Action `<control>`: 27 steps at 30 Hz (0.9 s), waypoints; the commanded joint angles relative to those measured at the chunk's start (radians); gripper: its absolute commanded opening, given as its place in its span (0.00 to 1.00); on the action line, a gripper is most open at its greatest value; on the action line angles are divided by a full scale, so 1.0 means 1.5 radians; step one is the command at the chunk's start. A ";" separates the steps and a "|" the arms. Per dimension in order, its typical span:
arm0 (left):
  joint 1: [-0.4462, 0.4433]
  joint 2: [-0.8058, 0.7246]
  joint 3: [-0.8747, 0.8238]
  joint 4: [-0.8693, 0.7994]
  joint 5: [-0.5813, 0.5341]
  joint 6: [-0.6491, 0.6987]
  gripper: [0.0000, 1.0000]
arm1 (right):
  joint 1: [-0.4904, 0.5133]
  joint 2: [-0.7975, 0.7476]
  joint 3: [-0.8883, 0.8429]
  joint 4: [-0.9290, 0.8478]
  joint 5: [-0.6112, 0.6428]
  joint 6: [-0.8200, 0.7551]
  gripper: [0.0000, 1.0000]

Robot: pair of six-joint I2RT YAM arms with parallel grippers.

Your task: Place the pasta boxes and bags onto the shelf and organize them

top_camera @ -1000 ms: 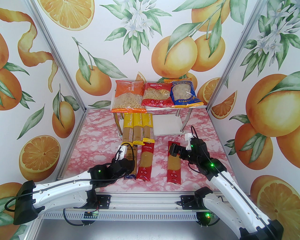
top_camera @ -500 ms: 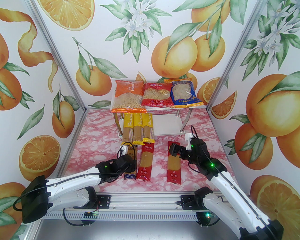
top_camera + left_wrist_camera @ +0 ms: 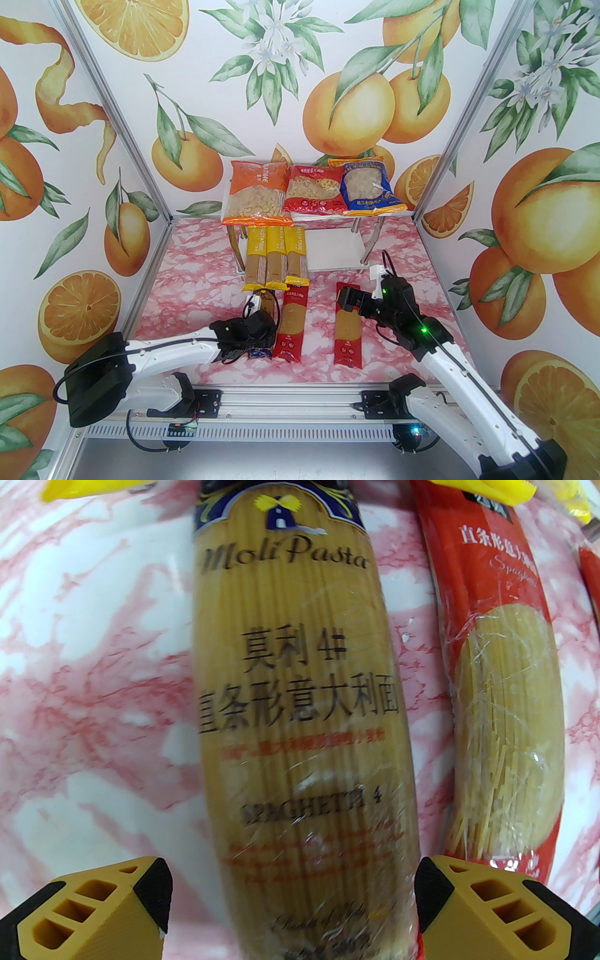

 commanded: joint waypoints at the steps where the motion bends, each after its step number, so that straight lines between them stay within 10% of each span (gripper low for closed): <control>1: 0.007 0.025 0.026 0.038 0.011 0.006 0.90 | 0.002 0.006 0.009 0.016 -0.012 0.007 1.00; 27: 0.033 0.075 0.000 0.058 0.065 0.043 0.66 | 0.002 0.006 0.005 0.018 -0.004 0.004 1.00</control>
